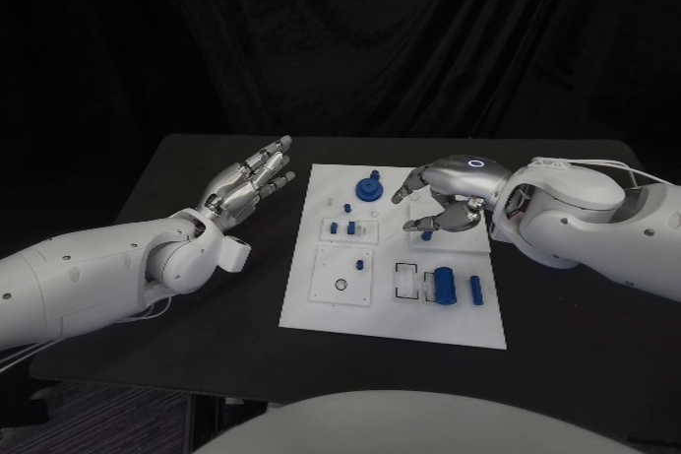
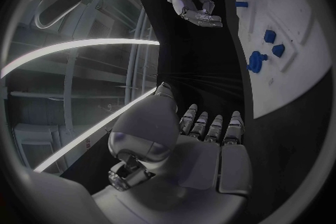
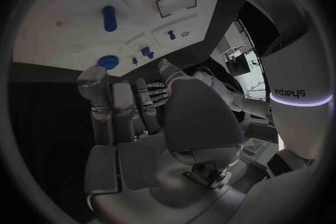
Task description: Assemble the parts on the task board
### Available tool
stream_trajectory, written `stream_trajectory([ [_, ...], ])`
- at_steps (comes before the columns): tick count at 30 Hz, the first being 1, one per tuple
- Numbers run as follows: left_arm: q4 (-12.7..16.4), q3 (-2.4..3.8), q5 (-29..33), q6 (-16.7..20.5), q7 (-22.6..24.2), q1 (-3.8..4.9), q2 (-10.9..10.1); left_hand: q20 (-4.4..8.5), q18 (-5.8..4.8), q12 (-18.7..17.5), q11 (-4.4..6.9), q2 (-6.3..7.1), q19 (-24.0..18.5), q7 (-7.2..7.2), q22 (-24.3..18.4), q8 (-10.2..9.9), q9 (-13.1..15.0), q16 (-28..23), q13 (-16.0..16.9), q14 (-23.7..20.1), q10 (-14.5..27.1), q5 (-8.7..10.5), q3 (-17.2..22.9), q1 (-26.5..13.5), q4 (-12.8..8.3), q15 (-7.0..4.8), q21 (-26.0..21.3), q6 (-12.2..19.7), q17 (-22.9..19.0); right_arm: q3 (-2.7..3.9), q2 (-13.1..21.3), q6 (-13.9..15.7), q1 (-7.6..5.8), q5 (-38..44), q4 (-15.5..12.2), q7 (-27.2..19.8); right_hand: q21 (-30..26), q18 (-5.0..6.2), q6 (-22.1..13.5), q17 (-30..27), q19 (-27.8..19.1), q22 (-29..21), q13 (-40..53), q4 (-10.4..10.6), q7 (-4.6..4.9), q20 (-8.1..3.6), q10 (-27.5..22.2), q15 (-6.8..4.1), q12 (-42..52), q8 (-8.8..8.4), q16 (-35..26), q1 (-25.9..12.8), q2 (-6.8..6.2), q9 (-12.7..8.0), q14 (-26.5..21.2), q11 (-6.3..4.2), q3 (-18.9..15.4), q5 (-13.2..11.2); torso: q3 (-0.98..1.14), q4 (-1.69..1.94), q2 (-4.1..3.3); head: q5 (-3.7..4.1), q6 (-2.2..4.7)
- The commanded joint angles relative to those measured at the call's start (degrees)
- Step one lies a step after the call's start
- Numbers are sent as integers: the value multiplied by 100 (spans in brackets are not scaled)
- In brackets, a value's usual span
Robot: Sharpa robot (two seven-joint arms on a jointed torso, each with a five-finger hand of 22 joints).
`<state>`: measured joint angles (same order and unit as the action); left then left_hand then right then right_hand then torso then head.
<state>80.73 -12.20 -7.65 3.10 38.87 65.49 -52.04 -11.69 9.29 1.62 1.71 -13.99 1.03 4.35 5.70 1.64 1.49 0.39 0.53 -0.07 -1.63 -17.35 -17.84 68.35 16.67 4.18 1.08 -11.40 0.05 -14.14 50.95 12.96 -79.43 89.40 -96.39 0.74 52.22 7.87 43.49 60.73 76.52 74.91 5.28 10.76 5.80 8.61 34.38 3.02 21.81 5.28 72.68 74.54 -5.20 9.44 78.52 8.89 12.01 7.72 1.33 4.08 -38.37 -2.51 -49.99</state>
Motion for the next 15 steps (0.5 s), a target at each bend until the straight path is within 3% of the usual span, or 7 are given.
stream_trajectory([
  [1,14,6,-175,391,682,-14,0,-154,88,-162,-30,-31,-3,567,-54,-65,-46,-39,-53,7,163,18,-48,-18,6,162,-22,473,-5,-2,147,7,-26,-292,24,194,216,-147,-7,166,110,655,-42,15,40,21,127,18,32,-43,134,60,27,-27,119,-12,-38,-8,13,1,-2,21,-1],
  [3,14,6,-208,406,696,-20,-3,-202,90,-162,-1,-34,-2,730,-62,-73,-54,-39,-53,7,163,25,-52,-6,4,165,-21,555,-5,-3,233,17,-21,-264,34,217,309,-161,7,234,158,677,-70,19,42,35,211,33,51,-45,191,100,30,-44,165,-14,-55,8,16,2,3,18,-1],
  [8,19,6,-423,515,795,-37,-19,-195,93,-162,44,-24,-1,657,-69,-63,-46,-39,-53,7,163,17,-51,22,1,113,-21,507,-5,-5,470,57,9,17,-6,374,733,-220,92,494,354,770,-101,85,-13,17,615,-6,162,-28,393,114,17,-83,339,-85,-149,-44,13,14,8,35,-1],
  [13,0,6,-528,655,907,-52,-19,-131,96,-162,22,23,-6,720,-97,-64,-46,-39,-53,7,163,-8,-57,79,0,35,-24,499,-5,-6,602,13,44,225,-39,551,1077,-274,258,708,502,841,-108,168,29,-14,974,-31,211,26,547,93,12,-95,479,-122,-227,-133,8,-5,14,49,-1],
  [15,-15,6,-545,702,946,-58,-11,-28,97,-162,62,35,-18,726,-148,-61,-44,-39,-53,7,163,-14,-62,94,4,-103,-33,474,-5,-6,616,-13,67,304,-30,593,1082,-274,290,688,504,840,-110,174,38,-18,1015,-36,209,37,537,95,9,-95,477,-130,-236,-138,7,-15,18,51,-1],
])
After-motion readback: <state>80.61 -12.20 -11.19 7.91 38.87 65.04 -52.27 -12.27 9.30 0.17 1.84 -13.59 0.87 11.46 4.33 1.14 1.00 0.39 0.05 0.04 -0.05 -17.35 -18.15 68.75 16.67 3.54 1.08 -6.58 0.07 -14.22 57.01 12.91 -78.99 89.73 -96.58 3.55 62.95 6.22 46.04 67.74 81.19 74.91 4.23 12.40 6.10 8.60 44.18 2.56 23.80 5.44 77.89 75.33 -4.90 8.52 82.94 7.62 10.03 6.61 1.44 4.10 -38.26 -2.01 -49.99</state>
